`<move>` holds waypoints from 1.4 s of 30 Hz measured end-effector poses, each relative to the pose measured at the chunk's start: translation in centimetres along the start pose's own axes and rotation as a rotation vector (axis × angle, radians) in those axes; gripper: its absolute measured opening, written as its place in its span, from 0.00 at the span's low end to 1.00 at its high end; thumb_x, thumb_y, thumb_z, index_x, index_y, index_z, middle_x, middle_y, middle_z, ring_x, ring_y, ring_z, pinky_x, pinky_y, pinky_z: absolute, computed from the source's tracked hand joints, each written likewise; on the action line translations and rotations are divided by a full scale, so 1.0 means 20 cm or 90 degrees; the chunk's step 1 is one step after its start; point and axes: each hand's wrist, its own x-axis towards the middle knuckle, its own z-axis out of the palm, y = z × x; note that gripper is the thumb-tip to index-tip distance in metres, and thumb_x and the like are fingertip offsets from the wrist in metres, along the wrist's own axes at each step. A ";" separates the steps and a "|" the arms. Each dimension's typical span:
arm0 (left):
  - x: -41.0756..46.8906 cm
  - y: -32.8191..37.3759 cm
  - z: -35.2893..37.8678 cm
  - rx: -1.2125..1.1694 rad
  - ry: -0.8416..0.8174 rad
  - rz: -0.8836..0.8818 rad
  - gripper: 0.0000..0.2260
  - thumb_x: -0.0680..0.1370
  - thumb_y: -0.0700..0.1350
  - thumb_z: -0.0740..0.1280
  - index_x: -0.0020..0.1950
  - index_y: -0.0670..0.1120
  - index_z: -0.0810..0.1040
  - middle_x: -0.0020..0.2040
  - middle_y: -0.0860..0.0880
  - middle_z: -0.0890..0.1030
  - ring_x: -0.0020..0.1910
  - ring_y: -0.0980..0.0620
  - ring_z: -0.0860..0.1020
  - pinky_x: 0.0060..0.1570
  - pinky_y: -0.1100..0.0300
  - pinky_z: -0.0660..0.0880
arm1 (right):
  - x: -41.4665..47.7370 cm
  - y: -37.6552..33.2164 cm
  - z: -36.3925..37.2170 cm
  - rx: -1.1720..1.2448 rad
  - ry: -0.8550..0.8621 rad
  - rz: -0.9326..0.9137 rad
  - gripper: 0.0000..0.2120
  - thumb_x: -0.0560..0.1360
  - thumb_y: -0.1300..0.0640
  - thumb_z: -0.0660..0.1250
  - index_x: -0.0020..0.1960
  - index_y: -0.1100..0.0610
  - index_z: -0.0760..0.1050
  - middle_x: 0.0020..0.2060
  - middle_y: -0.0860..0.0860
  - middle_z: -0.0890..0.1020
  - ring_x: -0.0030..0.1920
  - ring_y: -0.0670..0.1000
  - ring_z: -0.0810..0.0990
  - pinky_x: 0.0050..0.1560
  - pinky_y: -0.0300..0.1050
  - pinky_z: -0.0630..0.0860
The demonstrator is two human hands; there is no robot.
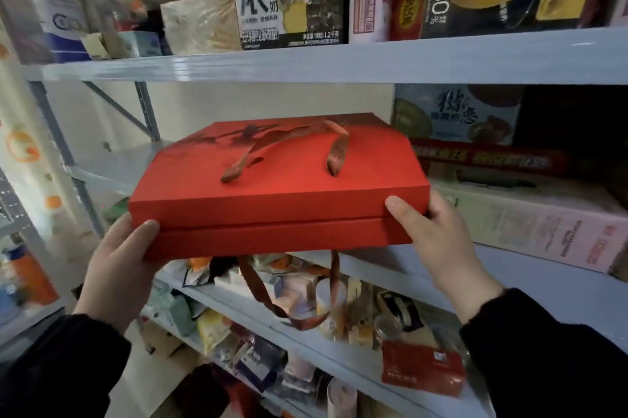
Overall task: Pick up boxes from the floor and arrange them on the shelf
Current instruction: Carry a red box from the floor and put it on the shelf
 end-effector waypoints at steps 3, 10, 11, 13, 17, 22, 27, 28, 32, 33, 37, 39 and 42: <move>0.23 -0.10 -0.06 0.041 0.003 -0.007 0.11 0.85 0.41 0.60 0.58 0.52 0.80 0.50 0.54 0.83 0.48 0.56 0.80 0.44 0.65 0.82 | 0.15 0.11 0.15 -0.005 0.001 0.013 0.08 0.78 0.48 0.72 0.55 0.38 0.78 0.50 0.38 0.85 0.50 0.37 0.83 0.47 0.32 0.78; 0.62 -0.34 0.06 0.071 -0.026 -0.033 0.10 0.80 0.48 0.64 0.58 0.54 0.82 0.51 0.49 0.83 0.53 0.46 0.78 0.57 0.46 0.75 | 0.53 0.40 0.26 -0.025 0.012 0.025 0.07 0.78 0.46 0.73 0.54 0.36 0.79 0.51 0.39 0.86 0.54 0.41 0.84 0.58 0.46 0.79; 0.66 -0.37 0.09 0.070 -0.031 -0.034 0.10 0.81 0.46 0.63 0.59 0.53 0.81 0.52 0.49 0.82 0.52 0.48 0.79 0.58 0.48 0.74 | 0.59 0.43 0.27 -0.030 0.019 0.027 0.07 0.78 0.46 0.73 0.54 0.37 0.79 0.51 0.40 0.86 0.54 0.41 0.84 0.58 0.45 0.79; 0.75 -0.45 0.12 0.085 -0.039 -0.037 0.10 0.83 0.44 0.63 0.59 0.53 0.81 0.53 0.50 0.82 0.50 0.52 0.78 0.58 0.52 0.72 | 0.68 0.48 0.28 -0.050 0.030 0.028 0.06 0.78 0.47 0.73 0.53 0.39 0.79 0.51 0.40 0.85 0.53 0.41 0.83 0.57 0.44 0.78; 0.98 -0.60 0.15 0.133 -0.067 -0.069 0.06 0.80 0.45 0.66 0.54 0.53 0.82 0.48 0.52 0.81 0.47 0.53 0.76 0.59 0.51 0.68 | 0.77 0.61 0.32 -0.095 0.023 0.047 0.08 0.78 0.50 0.73 0.54 0.39 0.77 0.50 0.38 0.84 0.50 0.35 0.82 0.54 0.36 0.77; 1.25 -0.81 0.24 0.182 -0.166 -0.102 0.06 0.78 0.49 0.70 0.54 0.50 0.81 0.49 0.48 0.83 0.49 0.48 0.79 0.64 0.46 0.72 | 0.82 0.72 0.31 -0.142 0.097 0.070 0.10 0.78 0.51 0.74 0.55 0.38 0.78 0.51 0.38 0.85 0.51 0.33 0.81 0.52 0.32 0.75; 1.55 -1.03 0.37 0.196 -0.291 -0.121 0.20 0.68 0.60 0.71 0.58 0.56 0.83 0.56 0.48 0.86 0.59 0.44 0.82 0.68 0.39 0.73 | 0.83 0.75 0.29 -0.169 0.172 0.084 0.13 0.78 0.55 0.74 0.58 0.41 0.79 0.51 0.36 0.85 0.52 0.33 0.82 0.51 0.27 0.73; 1.57 -1.04 0.41 0.193 -0.300 -0.118 0.19 0.68 0.60 0.71 0.57 0.57 0.83 0.55 0.49 0.86 0.60 0.43 0.81 0.68 0.40 0.72 | 0.83 0.75 0.29 -0.179 0.175 0.089 0.13 0.78 0.55 0.73 0.59 0.40 0.79 0.51 0.36 0.85 0.53 0.34 0.82 0.51 0.28 0.74; 1.74 -1.16 0.48 0.179 -0.337 -0.114 0.17 0.68 0.58 0.70 0.56 0.58 0.84 0.58 0.49 0.85 0.62 0.45 0.81 0.70 0.39 0.70 | 0.88 0.80 0.33 -0.220 0.196 0.115 0.15 0.79 0.50 0.72 0.65 0.43 0.79 0.56 0.40 0.85 0.58 0.40 0.82 0.60 0.40 0.76; 1.75 -1.18 0.50 0.180 -0.337 -0.113 0.18 0.70 0.57 0.70 0.58 0.55 0.83 0.59 0.49 0.84 0.62 0.45 0.80 0.71 0.39 0.70 | 0.89 0.82 0.34 -0.227 0.209 0.121 0.16 0.79 0.50 0.72 0.66 0.44 0.78 0.56 0.40 0.85 0.58 0.41 0.82 0.61 0.41 0.77; 1.75 -1.16 0.61 0.238 -0.334 -0.077 0.16 0.79 0.49 0.68 0.67 0.51 0.76 0.61 0.45 0.82 0.60 0.43 0.80 0.64 0.47 0.73 | 0.93 0.86 0.38 -0.271 0.261 0.154 0.12 0.80 0.49 0.69 0.63 0.46 0.77 0.53 0.42 0.85 0.55 0.42 0.83 0.59 0.42 0.77; 1.77 -1.17 0.67 0.273 -0.333 -0.071 0.17 0.81 0.49 0.67 0.70 0.47 0.75 0.61 0.46 0.81 0.62 0.42 0.79 0.62 0.48 0.72 | 0.96 0.88 0.39 -0.336 0.291 0.160 0.09 0.81 0.48 0.67 0.59 0.49 0.77 0.50 0.49 0.85 0.52 0.49 0.83 0.54 0.45 0.77; 1.81 -1.18 0.73 0.307 -0.326 -0.067 0.27 0.77 0.58 0.63 0.73 0.46 0.71 0.66 0.43 0.80 0.64 0.40 0.78 0.63 0.45 0.73 | 1.02 0.90 0.40 -0.390 0.309 0.166 0.10 0.83 0.48 0.65 0.56 0.54 0.76 0.48 0.54 0.84 0.50 0.53 0.82 0.49 0.47 0.75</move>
